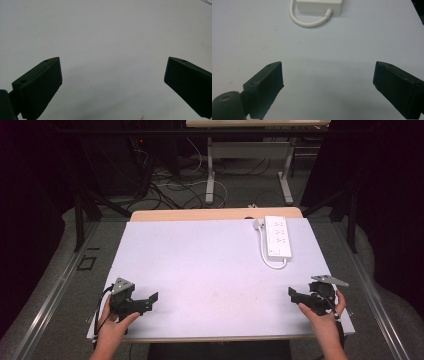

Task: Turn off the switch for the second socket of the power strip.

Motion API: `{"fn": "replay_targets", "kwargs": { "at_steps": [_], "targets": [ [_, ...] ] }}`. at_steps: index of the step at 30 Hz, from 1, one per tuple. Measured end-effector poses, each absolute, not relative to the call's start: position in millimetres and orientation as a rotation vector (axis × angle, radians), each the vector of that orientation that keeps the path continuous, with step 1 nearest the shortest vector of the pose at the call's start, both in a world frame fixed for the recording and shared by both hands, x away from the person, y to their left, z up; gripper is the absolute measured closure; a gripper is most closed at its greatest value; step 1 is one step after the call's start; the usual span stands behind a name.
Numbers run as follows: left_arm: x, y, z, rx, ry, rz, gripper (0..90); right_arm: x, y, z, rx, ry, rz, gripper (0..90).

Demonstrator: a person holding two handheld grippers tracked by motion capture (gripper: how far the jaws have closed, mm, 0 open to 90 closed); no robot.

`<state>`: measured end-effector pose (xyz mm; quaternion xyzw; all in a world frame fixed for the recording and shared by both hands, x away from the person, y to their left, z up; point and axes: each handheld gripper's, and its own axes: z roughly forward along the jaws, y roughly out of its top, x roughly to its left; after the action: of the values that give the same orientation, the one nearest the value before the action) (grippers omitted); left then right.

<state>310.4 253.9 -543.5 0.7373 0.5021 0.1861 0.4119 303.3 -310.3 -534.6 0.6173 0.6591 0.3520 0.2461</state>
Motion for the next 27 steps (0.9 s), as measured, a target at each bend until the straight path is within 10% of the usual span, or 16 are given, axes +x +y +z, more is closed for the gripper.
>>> {"fn": "replay_targets", "kwargs": {
  "at_steps": [27],
  "targets": [
    [306.8,251.5,-541.2,1.853,1.272,0.46,4.9,320.2,-292.7,-527.9,1.53,1.975,0.953,17.7]
  ]
}}
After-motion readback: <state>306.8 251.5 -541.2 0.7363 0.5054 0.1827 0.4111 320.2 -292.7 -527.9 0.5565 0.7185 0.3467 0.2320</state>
